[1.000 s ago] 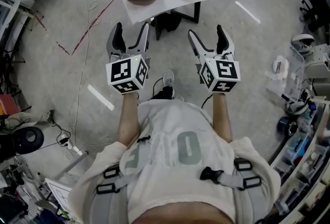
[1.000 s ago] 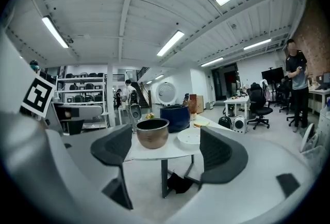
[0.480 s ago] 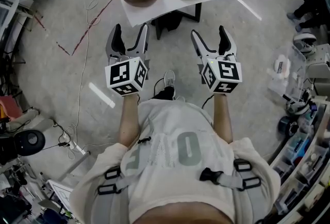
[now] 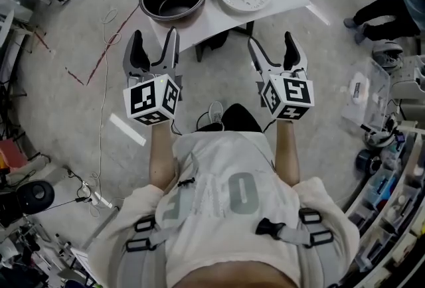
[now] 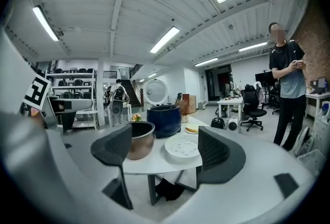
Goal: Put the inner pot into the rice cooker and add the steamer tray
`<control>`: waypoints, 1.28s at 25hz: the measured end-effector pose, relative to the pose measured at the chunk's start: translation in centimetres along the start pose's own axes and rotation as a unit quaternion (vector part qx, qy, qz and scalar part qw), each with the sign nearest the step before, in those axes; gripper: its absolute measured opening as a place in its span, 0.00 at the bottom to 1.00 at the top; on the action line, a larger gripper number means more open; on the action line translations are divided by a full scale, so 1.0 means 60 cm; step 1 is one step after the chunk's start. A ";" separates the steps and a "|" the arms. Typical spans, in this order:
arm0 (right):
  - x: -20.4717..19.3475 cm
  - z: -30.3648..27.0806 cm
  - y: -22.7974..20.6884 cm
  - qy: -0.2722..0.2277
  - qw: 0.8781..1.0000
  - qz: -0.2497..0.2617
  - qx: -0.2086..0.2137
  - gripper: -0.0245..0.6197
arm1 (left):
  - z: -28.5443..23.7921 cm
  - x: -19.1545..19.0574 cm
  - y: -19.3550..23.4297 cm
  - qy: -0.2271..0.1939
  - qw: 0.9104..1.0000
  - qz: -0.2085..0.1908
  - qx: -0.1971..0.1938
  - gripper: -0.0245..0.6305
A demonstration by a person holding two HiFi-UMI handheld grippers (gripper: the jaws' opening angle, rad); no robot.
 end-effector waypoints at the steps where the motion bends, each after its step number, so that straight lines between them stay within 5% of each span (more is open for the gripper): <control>1: 0.005 -0.011 0.000 0.000 1.000 0.001 -0.001 0.67 | -0.010 0.002 0.006 0.001 1.000 0.000 0.001 0.55; 19: 0.039 -0.173 -0.009 0.008 0.999 0.006 0.051 0.67 | -0.115 0.014 0.061 -0.001 0.999 0.018 0.034 0.55; 32: 0.098 -0.370 -0.128 -0.003 0.996 0.005 0.092 0.67 | -0.317 0.036 0.063 -0.023 0.996 0.013 0.082 0.55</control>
Point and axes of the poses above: the fingertips, and each gripper's own axes: z backward along the fingers, y to its left, x out of its top, the point moved 9 cm from there along z, backward along the fingers
